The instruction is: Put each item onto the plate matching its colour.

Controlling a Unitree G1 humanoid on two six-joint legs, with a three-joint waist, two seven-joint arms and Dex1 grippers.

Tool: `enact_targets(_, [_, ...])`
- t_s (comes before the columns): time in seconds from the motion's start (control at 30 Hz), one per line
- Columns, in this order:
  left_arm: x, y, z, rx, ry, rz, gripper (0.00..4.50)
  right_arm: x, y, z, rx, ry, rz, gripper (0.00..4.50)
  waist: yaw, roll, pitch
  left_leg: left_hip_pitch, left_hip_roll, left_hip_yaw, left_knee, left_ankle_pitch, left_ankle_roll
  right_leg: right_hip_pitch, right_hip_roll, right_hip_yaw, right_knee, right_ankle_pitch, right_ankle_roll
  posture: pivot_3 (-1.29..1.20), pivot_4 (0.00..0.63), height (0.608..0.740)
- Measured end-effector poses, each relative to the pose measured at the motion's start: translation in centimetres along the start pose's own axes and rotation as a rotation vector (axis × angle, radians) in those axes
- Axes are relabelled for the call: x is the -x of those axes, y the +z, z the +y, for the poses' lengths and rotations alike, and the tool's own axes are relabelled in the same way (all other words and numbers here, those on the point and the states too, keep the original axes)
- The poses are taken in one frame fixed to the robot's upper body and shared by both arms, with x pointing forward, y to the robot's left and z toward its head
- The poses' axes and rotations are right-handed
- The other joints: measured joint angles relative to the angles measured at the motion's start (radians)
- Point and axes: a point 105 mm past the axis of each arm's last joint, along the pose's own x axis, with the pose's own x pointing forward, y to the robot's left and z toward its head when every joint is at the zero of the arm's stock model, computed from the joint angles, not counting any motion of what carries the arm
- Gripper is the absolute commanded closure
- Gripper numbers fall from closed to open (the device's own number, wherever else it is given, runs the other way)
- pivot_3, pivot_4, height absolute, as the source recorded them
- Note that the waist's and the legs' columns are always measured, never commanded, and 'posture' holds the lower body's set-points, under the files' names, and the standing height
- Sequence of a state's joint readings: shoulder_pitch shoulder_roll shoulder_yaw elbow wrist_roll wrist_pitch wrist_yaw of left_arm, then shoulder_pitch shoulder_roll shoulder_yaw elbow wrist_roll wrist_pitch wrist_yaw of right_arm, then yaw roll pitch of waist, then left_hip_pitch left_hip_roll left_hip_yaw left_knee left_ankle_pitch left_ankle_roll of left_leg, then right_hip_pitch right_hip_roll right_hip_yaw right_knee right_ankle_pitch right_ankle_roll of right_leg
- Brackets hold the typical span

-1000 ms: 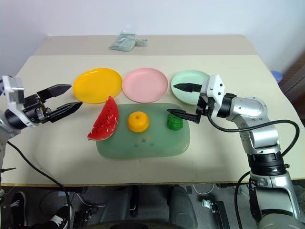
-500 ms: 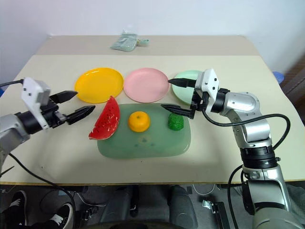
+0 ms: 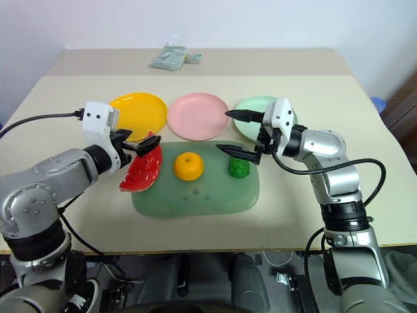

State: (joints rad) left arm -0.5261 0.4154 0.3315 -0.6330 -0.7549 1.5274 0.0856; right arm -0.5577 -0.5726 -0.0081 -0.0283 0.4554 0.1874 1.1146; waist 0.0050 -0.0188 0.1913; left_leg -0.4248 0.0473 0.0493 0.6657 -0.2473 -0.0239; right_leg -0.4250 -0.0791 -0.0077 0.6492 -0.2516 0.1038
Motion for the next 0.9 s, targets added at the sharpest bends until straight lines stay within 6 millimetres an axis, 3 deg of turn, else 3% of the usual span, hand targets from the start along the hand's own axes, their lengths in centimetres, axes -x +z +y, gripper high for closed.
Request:
enact_targets(0.2, [0.1, -1.2, 0.6, -0.009, 0.052, 0.074, 0.0, 0.0, -0.1, 0.0, -0.002, -0.003, 0.003, 0.44, 0.003, 0.0, 0.0, 0.0, 0.0, 0.0, 0.0, 0.0, -0.001, 0.0, 0.0, 0.0, 0.0, 0.0, 0.0, 0.0, 0.15, 0.74])
enact_targets(0.47, [0.0, -2.8, -0.3, -0.034, -0.008, 0.133, 0.0, 0.1, -0.2, -0.1, -0.004, -0.015, 0.003, 0.44, 0.005, 0.0, 0.0, 0.0, 0.0, 0.0, 0.0, 0.0, -0.001, 0.0, 0.0, 0.0, 0.0, 0.0, 0.0, 0.0, 0.15, 0.74])
enact_targets(0.57, [-0.1, -2.8, -0.4, -0.037, -0.006, 0.136, 0.79, 0.1, -0.2, -0.2, -0.004, -0.017, 0.004, 0.37, 0.005, 0.0, 0.0, 0.0, 0.0, 0.0, 0.0, 0.0, -0.001, 0.0, 0.0, 0.0, 0.0, 0.0, 0.0, 0.0, 0.15, 0.74])
enact_targets(0.8, [-0.3, -2.7, -0.9, -0.05, -0.023, 0.136, 4.22, 0.1, -0.4, -0.2, -0.005, -0.025, 0.012, 0.37, 0.005, 0.0, 0.0, 0.0, 0.0, 0.0, 0.0, 0.0, -0.001, 0.0, 0.0, 0.0, 0.0, 0.0, 0.0, 0.0, 0.15, 0.74])
enact_targets(0.9, [-0.4, -1.8, -1.3, -0.091, -0.033, 0.119, 4.22, 0.1, -0.4, -0.2, -0.004, -0.028, 0.014, 0.37, 0.007, 0.0, 0.0, 0.0, 0.0, 0.0, 0.0, 0.0, -0.001, 0.0, 0.0, 0.0, 0.0, 0.0, 0.0, 0.0, 0.15, 0.74])
